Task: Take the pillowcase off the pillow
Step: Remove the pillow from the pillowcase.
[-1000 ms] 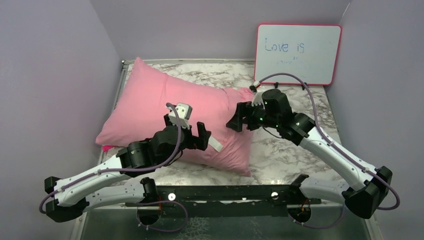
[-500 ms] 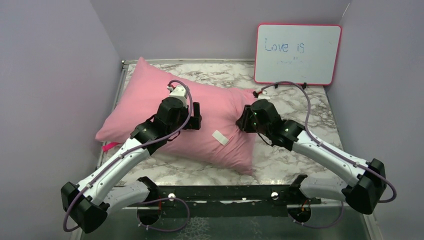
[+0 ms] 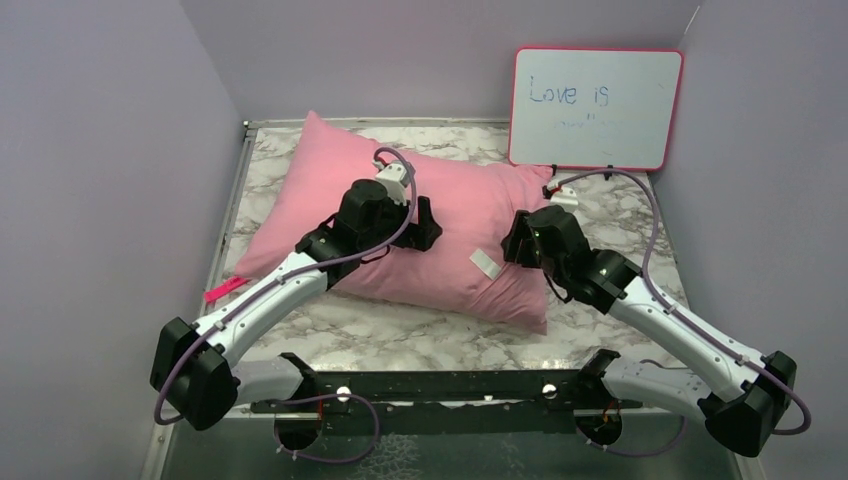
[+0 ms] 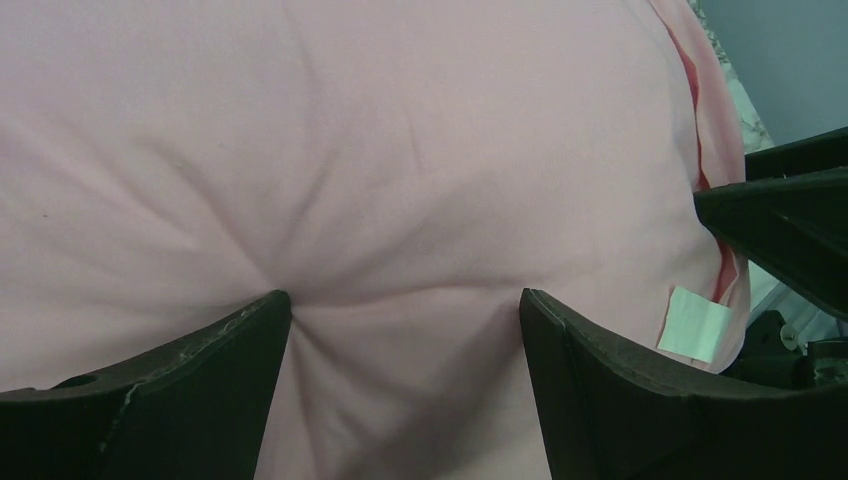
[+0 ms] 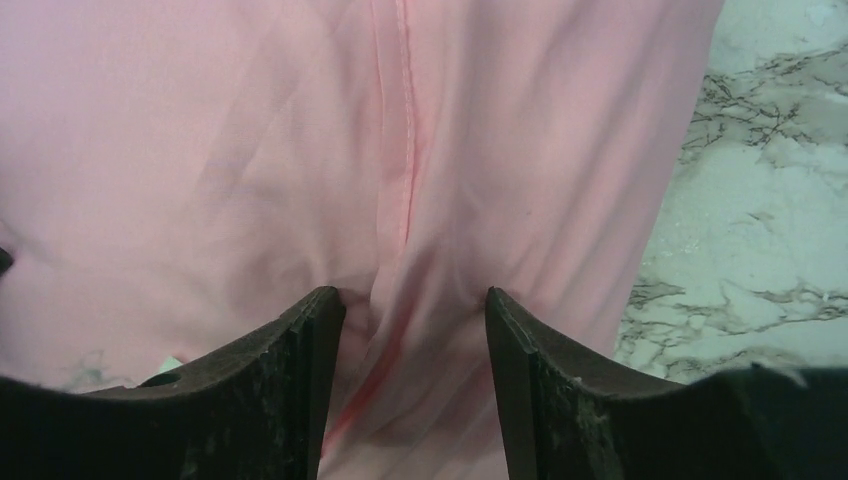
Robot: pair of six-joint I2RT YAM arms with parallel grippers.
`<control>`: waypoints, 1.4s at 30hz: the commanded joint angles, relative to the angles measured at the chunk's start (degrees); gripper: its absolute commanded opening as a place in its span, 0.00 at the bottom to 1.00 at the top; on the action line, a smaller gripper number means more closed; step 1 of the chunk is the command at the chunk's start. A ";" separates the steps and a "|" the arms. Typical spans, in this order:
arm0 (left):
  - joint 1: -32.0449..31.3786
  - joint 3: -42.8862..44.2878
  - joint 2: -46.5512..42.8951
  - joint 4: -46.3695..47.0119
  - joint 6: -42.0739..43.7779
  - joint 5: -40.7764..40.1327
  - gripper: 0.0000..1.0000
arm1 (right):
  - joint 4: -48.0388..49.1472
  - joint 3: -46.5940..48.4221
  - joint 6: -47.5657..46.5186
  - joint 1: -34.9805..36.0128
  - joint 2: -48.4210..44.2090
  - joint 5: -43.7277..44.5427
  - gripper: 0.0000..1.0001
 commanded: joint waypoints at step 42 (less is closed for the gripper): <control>-0.28 -6.31 -17.81 -16.59 -4.98 -5.61 0.93 | -17.97 14.46 -2.86 0.06 7.63 -1.46 0.16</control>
